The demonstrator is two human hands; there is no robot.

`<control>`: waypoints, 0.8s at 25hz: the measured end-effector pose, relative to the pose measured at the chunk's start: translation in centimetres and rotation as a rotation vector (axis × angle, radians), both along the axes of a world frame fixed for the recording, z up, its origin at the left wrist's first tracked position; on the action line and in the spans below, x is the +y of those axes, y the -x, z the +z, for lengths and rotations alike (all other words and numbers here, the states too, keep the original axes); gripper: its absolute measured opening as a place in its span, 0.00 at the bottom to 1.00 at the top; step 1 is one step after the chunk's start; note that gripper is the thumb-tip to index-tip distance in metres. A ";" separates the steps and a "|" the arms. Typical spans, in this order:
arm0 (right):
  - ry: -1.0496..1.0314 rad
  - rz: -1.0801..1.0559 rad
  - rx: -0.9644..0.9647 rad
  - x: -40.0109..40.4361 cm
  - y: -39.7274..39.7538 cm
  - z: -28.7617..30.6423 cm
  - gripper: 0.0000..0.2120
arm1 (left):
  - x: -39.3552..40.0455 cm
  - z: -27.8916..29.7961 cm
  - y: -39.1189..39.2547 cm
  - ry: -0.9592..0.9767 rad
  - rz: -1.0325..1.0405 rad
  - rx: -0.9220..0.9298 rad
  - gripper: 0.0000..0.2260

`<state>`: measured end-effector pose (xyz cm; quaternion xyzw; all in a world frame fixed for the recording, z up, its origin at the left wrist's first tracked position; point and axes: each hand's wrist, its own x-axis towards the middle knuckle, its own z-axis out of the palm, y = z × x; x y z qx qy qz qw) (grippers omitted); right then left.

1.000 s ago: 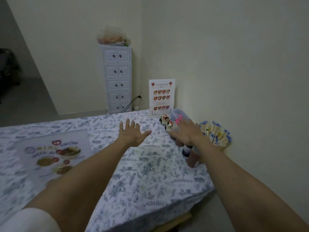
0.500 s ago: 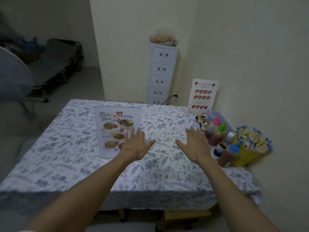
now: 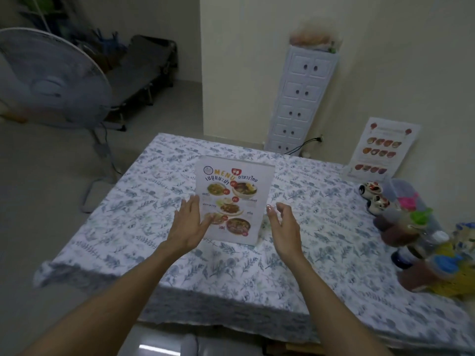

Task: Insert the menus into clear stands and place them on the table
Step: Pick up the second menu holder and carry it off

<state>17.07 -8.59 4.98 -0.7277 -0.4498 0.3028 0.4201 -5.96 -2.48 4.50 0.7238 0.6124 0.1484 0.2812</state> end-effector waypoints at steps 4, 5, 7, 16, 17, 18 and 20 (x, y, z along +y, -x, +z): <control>0.020 -0.087 0.160 3.8 0.2 -2.0 0.26 | 4.7 -2.0 0.9 0.156 0.100 -0.365 0.39; 0.017 -0.102 0.192 4.6 0.2 -2.6 0.25 | 5.8 -2.6 1.0 0.194 0.124 -0.439 0.38; -0.008 -0.108 0.273 5.5 0.4 -3.5 0.18 | 7.2 -3.3 1.2 0.232 0.168 -0.564 0.32; -0.042 -0.162 0.408 6.6 1.5 -5.9 0.09 | 8.2 -5.9 0.6 0.198 0.256 -0.874 0.07; -0.038 -0.148 0.397 6.7 1.4 -6.2 0.09 | 8.3 -5.8 0.5 0.187 0.264 -0.877 0.06; -0.034 -0.139 0.383 6.9 1.1 -6.4 0.09 | 8.3 -5.8 0.4 0.179 0.269 -0.888 0.04; -0.043 -0.126 0.349 7.1 0.8 -6.5 0.08 | 8.0 -5.7 0.3 0.156 0.282 -0.917 0.03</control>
